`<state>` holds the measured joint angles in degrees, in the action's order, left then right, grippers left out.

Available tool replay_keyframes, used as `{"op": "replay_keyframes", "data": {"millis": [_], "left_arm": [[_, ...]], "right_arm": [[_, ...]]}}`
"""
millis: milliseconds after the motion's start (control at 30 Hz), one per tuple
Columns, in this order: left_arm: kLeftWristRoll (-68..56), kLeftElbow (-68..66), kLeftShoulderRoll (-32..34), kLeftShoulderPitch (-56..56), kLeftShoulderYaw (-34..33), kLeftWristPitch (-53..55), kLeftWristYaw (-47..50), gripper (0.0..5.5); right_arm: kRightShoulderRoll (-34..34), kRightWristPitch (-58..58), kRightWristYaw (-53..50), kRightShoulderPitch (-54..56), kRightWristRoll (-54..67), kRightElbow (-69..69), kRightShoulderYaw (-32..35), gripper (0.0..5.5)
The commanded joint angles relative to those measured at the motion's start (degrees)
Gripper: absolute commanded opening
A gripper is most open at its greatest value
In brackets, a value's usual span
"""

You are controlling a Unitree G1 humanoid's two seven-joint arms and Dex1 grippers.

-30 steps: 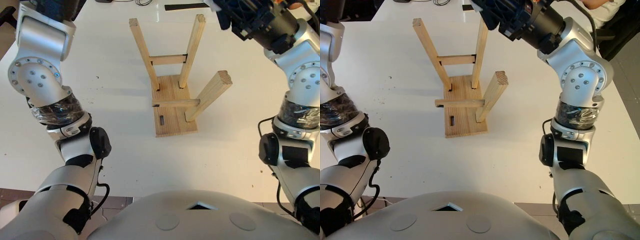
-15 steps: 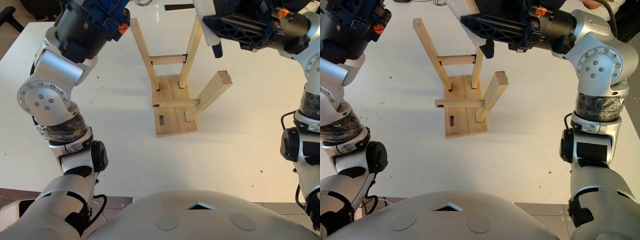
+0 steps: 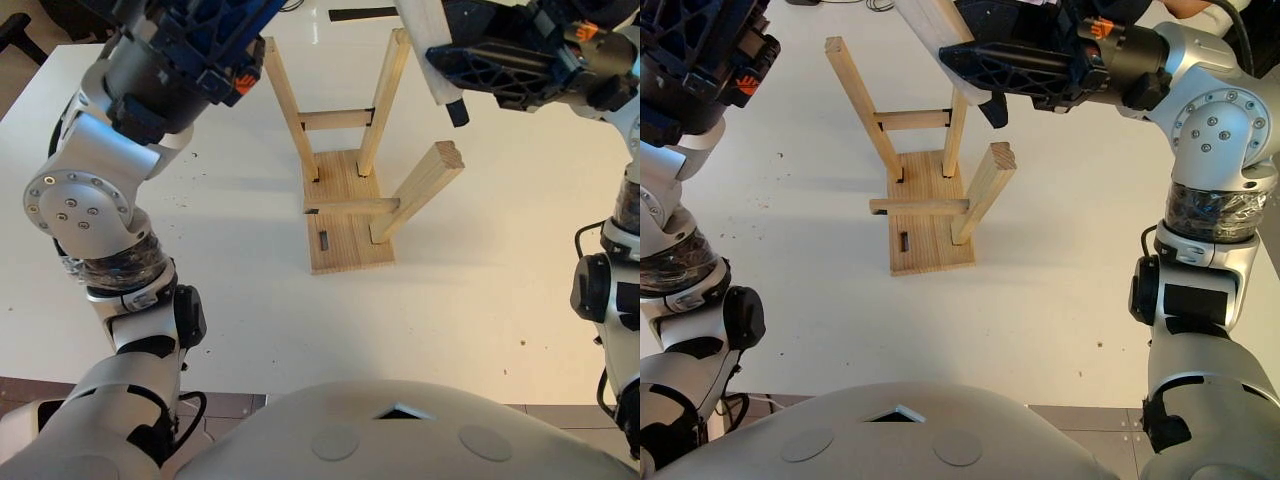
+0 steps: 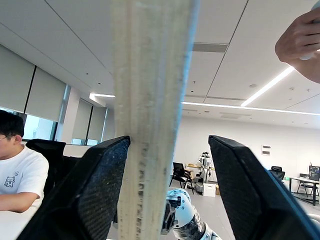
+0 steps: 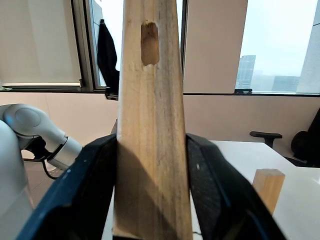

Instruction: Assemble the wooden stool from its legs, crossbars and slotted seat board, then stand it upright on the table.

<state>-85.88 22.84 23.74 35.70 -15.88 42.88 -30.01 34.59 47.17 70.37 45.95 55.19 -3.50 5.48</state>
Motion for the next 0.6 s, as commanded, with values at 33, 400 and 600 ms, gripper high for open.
{"op": "replay_keyframes", "data": {"millis": [33,400,600], "left_arm": [[0.4,-1.0,1.4,1.8,0.8,0.1,-1.2,2.93],[2.6,-1.7,3.7,2.3,2.8,0.9,-5.7,2.93],[4.0,-2.2,4.3,2.3,2.7,0.4,-7.7,2.59]], "right_arm": [[1.2,-1.0,1.9,1.5,-2.0,0.1,-1.3,2.05],[2.6,-1.3,6.5,1.0,-5.3,0.6,-4.2,2.05],[2.9,-1.0,7.5,1.5,-6.0,1.3,-4.7,2.05]]}}
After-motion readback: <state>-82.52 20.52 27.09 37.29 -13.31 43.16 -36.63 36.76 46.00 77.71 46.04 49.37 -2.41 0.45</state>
